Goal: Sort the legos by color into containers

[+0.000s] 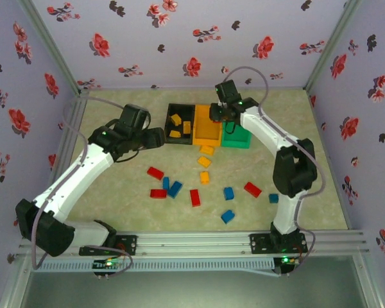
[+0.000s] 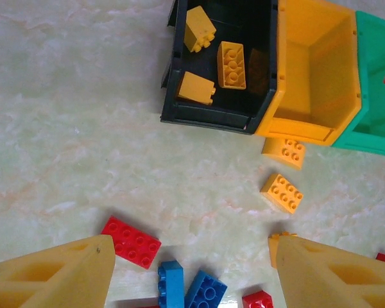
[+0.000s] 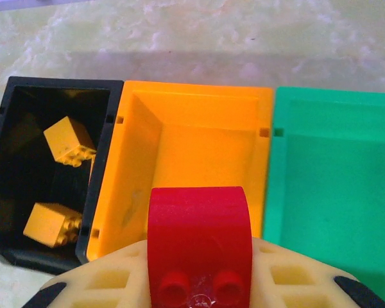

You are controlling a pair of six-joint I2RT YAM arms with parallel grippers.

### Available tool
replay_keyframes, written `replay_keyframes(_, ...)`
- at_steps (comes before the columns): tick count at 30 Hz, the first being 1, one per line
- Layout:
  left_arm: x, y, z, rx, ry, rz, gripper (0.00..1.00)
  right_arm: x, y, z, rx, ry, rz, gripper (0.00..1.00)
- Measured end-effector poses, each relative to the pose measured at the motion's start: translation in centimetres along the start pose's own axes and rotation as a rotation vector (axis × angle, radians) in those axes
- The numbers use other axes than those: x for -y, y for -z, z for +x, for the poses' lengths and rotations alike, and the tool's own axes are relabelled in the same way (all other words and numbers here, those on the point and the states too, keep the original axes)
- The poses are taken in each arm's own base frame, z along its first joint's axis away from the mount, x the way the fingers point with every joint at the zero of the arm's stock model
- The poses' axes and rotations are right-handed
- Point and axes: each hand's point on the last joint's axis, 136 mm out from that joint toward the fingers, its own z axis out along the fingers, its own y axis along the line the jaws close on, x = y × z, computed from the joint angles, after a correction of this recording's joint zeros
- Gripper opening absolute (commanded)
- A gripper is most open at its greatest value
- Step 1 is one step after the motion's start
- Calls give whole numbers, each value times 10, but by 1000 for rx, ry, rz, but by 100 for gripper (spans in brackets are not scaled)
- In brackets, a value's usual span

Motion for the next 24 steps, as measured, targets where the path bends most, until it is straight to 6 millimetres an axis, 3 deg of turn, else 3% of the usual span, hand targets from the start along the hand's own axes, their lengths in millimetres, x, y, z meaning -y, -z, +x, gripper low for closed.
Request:
replay_keyframes(3, -2, 0, 2, -6, 0, -5, 69, -1, -17, 2, -22, -2, 5, 38)
replay_keyframes(5, -3, -1, 4, -11, -1, -8, 69, -2, -23, 1, -28, -7, 4, 53)
replay_keyframes(9, -3, -1, 4, -13, -1, -10, 69, -9, -23, -7, -25, -3, -11, 66)
replay_keyframes(16, -7, -3, 10, -22, 7, -23, 69, -19, -16, -7, -17, 22, -15, 67)
replay_keyframes(24, -17, -9, 58, -97, 12, -47, 68, -22, 33, 14, 0, 45, -33, 67)
